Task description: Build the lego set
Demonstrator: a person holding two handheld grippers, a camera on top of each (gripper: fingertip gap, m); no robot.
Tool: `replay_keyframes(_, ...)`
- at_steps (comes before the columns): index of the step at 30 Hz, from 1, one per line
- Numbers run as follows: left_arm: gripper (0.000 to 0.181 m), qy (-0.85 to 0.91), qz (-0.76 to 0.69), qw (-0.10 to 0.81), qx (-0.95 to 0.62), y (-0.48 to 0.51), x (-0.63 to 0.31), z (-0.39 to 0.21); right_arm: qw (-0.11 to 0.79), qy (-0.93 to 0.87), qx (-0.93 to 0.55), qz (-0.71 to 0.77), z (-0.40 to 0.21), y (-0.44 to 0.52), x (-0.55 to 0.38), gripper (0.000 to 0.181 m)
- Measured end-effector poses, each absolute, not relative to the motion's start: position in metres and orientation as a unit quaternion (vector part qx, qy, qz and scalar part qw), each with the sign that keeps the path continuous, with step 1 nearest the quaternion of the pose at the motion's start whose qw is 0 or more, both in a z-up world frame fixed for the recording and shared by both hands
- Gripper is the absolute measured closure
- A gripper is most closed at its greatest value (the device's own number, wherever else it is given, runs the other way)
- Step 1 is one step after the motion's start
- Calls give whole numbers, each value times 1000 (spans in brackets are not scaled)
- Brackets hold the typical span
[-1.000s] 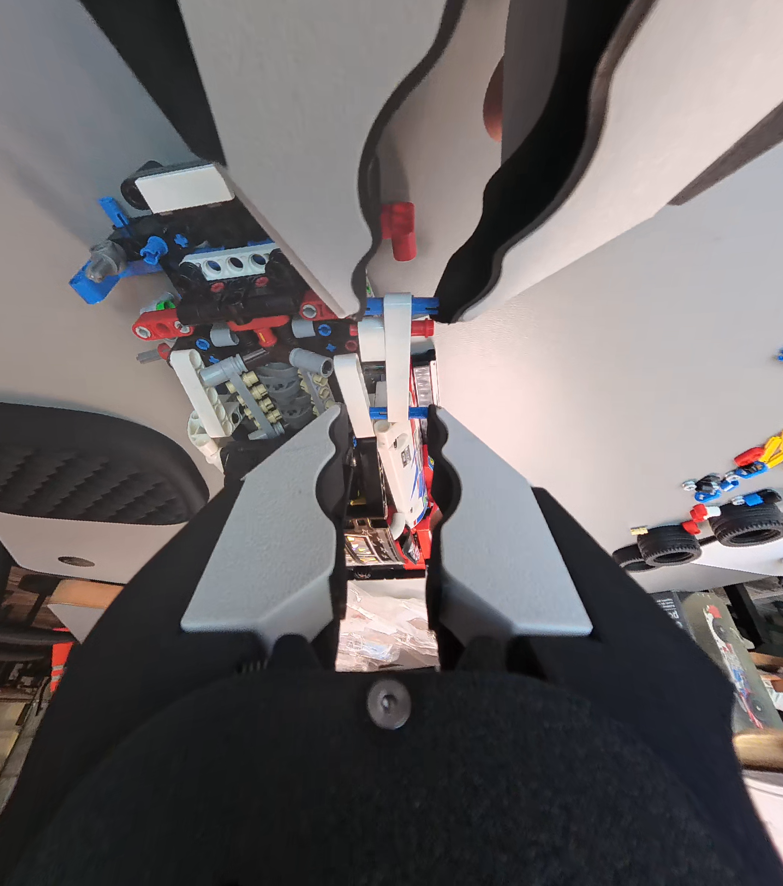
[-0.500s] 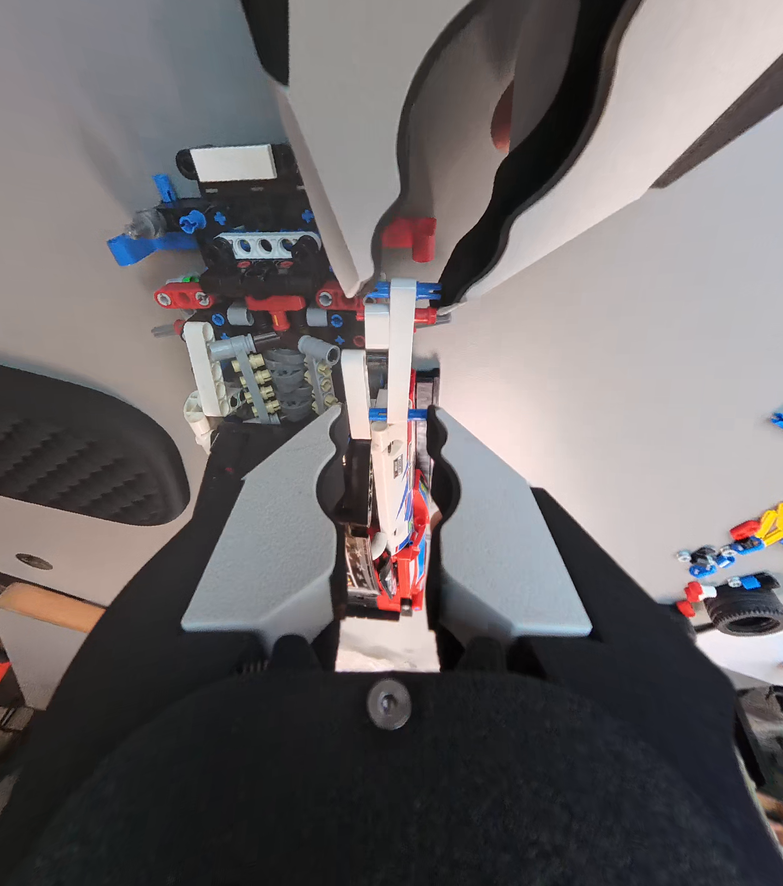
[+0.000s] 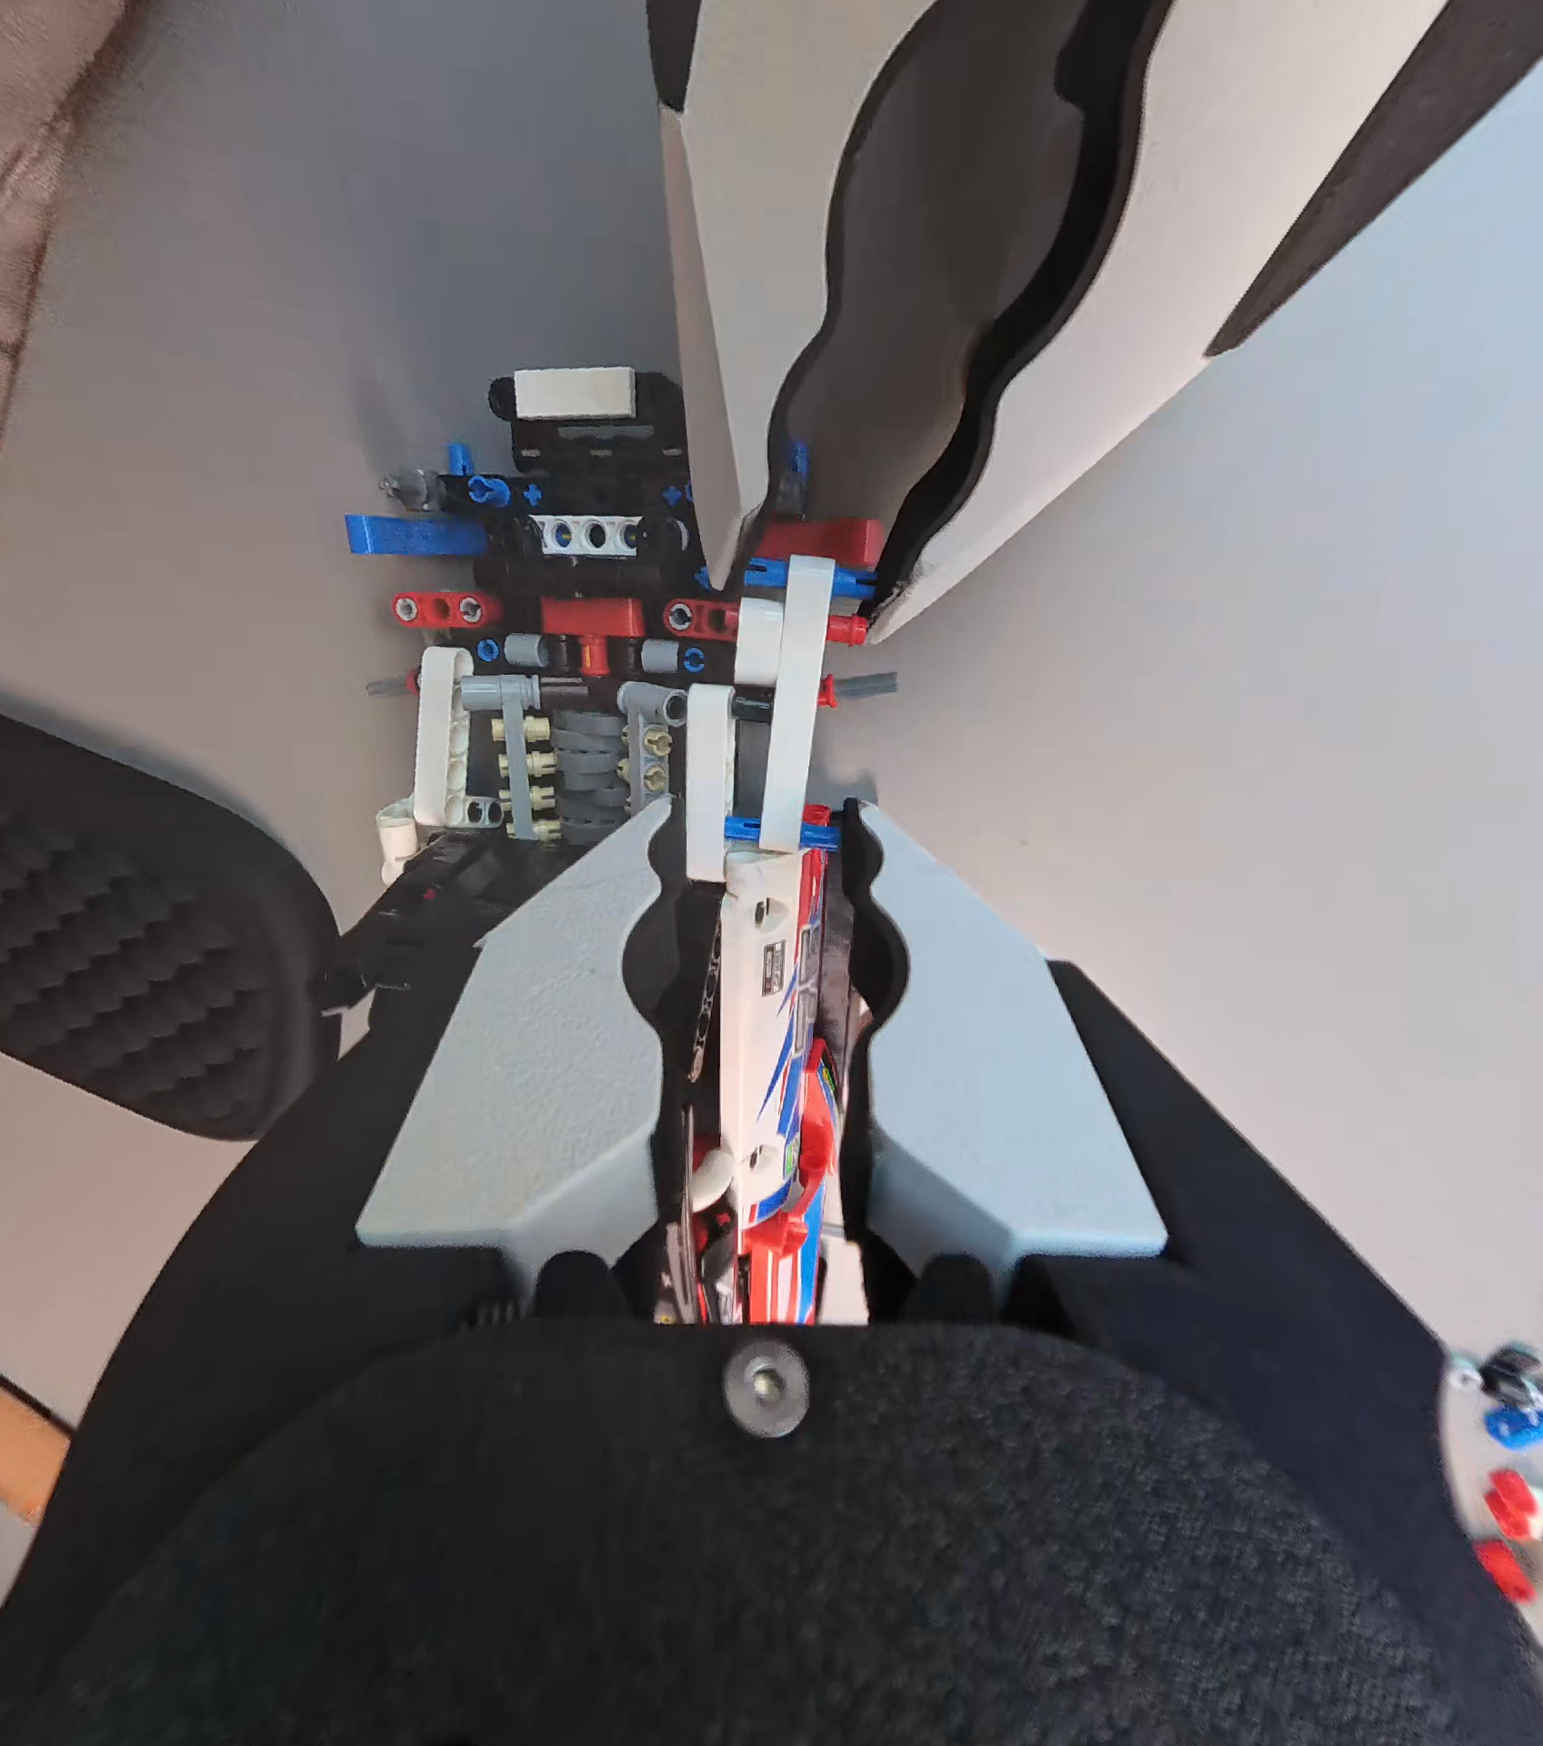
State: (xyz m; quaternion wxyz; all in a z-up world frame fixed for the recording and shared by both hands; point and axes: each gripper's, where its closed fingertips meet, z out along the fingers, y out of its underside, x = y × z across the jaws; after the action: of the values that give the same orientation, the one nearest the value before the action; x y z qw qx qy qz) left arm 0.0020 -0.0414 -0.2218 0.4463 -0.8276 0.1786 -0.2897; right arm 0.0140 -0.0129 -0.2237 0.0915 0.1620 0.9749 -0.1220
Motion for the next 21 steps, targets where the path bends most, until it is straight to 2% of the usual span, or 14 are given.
replay_keyframes(9, 158, 182, -297, 427, -834, -44, 6, -226, 110, 969, 134, -178, -225, -18, 17, 151)
replay_keyframes(21, 158, 174, -255, 443, -842, -35, 8, -227, 69, 972, 113, -193, -222, -10, 19, 157)
